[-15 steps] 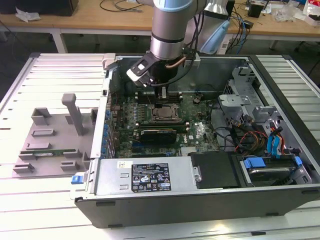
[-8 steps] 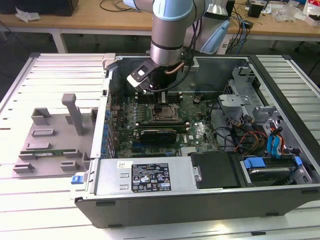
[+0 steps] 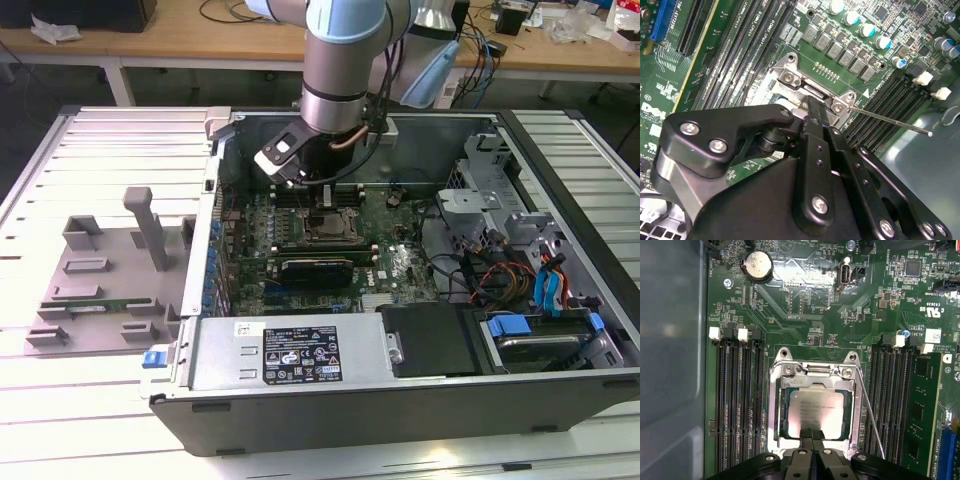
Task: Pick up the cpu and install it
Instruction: 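Close the cpu cover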
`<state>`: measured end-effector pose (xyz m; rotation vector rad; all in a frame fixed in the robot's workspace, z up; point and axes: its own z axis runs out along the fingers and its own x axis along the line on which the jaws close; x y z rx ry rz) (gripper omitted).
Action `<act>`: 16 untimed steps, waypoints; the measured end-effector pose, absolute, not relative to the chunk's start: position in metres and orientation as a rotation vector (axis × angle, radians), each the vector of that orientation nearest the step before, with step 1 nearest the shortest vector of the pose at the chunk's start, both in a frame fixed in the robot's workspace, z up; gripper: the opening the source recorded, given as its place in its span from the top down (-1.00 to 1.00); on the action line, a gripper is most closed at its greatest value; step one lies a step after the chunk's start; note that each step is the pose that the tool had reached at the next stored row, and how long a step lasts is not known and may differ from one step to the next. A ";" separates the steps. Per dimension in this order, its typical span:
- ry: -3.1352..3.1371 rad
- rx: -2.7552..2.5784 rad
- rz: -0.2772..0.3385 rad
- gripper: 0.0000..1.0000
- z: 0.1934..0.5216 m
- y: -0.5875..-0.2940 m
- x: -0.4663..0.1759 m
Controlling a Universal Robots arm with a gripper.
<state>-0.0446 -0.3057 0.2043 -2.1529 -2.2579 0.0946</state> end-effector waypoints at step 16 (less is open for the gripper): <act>-2.257 -2.151 0.096 0.79 0.246 -0.309 -0.028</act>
